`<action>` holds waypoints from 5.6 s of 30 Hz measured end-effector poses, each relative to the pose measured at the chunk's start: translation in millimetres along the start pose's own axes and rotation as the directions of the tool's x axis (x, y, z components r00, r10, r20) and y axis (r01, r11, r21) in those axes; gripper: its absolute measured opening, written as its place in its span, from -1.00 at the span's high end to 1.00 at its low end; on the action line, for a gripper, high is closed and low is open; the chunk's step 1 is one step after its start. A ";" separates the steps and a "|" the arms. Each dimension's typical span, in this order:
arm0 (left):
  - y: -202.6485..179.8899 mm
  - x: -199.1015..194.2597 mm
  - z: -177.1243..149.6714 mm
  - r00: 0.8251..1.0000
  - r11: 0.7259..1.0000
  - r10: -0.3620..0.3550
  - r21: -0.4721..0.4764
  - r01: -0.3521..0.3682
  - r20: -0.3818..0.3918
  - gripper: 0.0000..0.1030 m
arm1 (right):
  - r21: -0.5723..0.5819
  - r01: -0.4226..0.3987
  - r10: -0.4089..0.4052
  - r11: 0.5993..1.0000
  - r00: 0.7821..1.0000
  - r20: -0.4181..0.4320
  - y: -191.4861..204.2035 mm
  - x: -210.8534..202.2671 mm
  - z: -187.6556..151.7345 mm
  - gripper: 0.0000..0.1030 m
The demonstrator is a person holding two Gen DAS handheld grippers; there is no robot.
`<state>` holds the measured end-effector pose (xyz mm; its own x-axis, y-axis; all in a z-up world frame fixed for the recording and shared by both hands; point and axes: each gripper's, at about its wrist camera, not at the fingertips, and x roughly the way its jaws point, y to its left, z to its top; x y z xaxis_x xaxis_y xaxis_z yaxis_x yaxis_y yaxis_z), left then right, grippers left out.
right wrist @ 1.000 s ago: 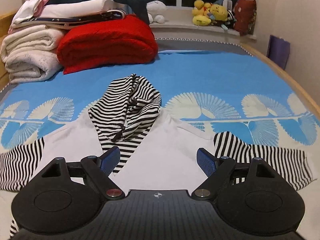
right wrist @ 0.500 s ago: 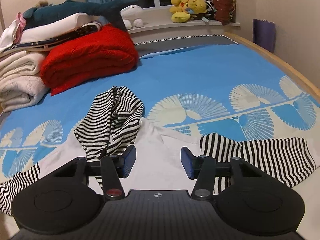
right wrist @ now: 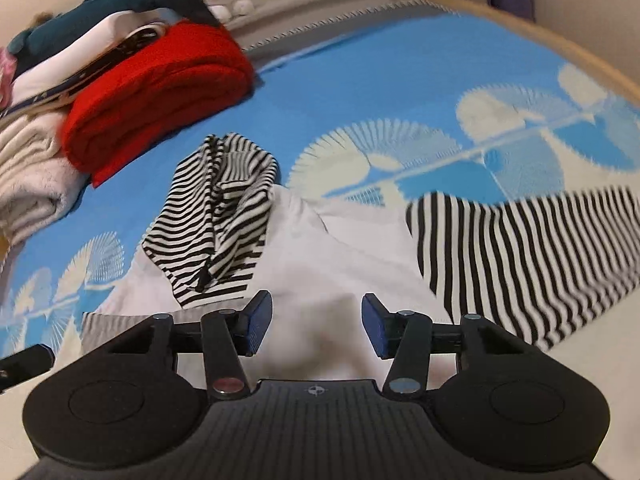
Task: Fold small clothes
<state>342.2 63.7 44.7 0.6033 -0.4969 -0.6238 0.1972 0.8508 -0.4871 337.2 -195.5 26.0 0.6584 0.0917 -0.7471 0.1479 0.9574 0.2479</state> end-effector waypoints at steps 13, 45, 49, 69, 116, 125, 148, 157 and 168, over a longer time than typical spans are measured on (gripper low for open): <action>91.3 9.3 10.0 0.909 0.908 0.395 -0.092 -0.408 -0.132 0.42 | 0.256 0.070 -0.010 0.964 0.973 -0.231 -39.9 90.0 -37.7 0.12; 90.5 72.5 -51.4 0.823 0.908 0.404 0.069 -0.413 -0.398 0.42 | 0.311 0.065 0.044 0.948 0.943 -0.329 -79.2 89.4 -39.0 0.51; 57.1 48.8 -31.8 0.886 0.929 0.370 0.105 -0.355 -0.278 0.14 | 0.259 0.010 0.052 0.966 0.972 -0.231 -66.5 61.3 -18.0 0.46; 20.5 39.9 -16.7 0.897 0.895 0.425 0.201 -0.398 -0.119 -0.05 | 0.176 0.007 -0.010 0.984 1.000 0.014 -100.5 -19.9 37.2 0.24; 21.8 47.0 -17.9 0.890 0.890 0.434 0.218 -0.400 -0.138 -0.09 | 0.651 0.326 -0.339 0.686 0.934 -0.111 -355.8 33.5 12.1 0.79; 21.0 46.9 -18.0 0.891 0.891 0.432 0.220 -0.397 -0.140 -0.08 | 0.640 0.338 -0.379 0.690 0.922 -0.078 -345.8 29.5 15.6 0.90; 55.2 3.2 5.0 0.896 0.900 0.434 0.101 -0.425 -0.096 -0.08 | -0.328 -0.025 0.162 0.944 0.903 0.398 39.6 -36.8 25.7 0.92; 85.5 -16.0 22.4 0.901 0.905 0.422 -0.012 -0.426 -0.104 -0.08 | -0.154 -0.351 0.309 0.924 0.919 -0.244 94.9 7.9 -33.5 0.76; 120.2 24.5 -9.2 0.910 0.923 0.288 -0.167 -0.347 -0.300 0.12 | 0.019 -0.230 0.228 0.973 0.948 -0.221 49.3 32.7 -16.5 0.62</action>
<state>373.6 152.3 -34.7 0.3738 -0.2585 -0.8908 -0.1567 0.9290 -0.3353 353.8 -140.8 3.6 0.4950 0.3659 -0.7881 0.0065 0.9054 0.4245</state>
